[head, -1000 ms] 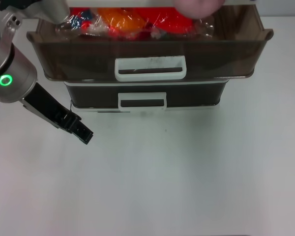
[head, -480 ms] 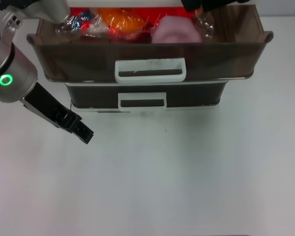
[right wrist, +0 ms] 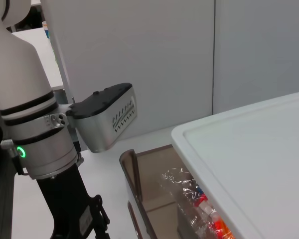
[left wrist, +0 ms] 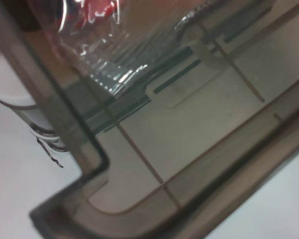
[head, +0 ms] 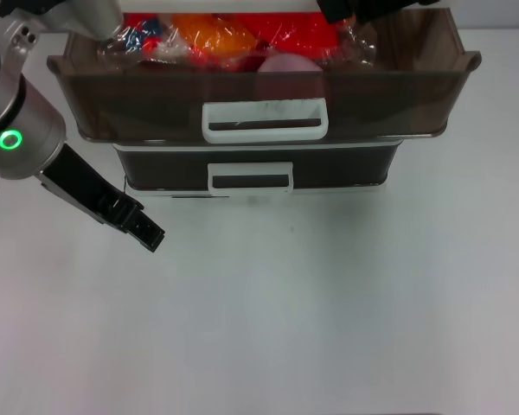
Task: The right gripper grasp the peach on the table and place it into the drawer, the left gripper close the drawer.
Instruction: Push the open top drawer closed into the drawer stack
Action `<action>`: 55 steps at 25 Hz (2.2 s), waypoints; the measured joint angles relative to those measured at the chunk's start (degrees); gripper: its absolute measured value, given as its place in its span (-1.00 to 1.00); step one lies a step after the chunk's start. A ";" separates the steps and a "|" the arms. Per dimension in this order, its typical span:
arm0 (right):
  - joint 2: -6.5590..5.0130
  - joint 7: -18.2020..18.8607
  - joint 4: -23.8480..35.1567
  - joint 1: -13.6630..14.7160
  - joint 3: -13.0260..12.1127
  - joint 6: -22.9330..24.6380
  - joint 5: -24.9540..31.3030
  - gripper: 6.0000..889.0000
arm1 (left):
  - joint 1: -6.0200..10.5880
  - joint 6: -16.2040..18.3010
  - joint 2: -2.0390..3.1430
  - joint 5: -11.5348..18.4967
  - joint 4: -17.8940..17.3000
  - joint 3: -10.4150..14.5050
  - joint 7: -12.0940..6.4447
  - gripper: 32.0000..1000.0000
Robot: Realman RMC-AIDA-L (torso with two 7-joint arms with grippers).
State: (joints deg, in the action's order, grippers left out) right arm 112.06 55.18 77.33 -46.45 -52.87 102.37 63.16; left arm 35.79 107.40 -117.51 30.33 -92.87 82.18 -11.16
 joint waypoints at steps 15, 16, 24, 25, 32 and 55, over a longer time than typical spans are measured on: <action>-1.07 -4.96 10.23 5.74 3.33 1.45 0.10 0.68 | -0.39 0.00 0.06 0.00 -0.12 0.01 0.00 0.62; -1.55 -5.89 12.16 7.23 4.13 1.71 0.01 0.68 | -0.47 0.01 0.07 -0.02 -0.12 0.00 0.00 0.62; -6.05 -11.45 15.77 19.86 6.64 1.81 -1.75 0.68 | -1.41 0.09 0.09 0.19 -0.13 0.00 0.00 0.62; -6.02 -11.44 15.31 20.84 7.00 1.83 -3.18 0.68 | -1.54 0.09 0.09 0.23 -0.19 0.00 0.00 0.62; -4.19 -5.12 6.89 23.38 7.75 0.74 -15.00 0.67 | -2.82 0.30 0.08 0.32 -2.08 0.00 0.00 0.62; -0.51 9.92 -23.24 18.43 7.67 -13.99 -29.20 0.67 | -4.11 1.15 -0.10 5.78 -12.23 8.37 0.06 0.62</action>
State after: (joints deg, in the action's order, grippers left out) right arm 111.54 65.10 54.09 -28.02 -45.20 88.38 33.96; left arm 31.68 108.55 -117.61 36.11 -105.10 90.54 -11.10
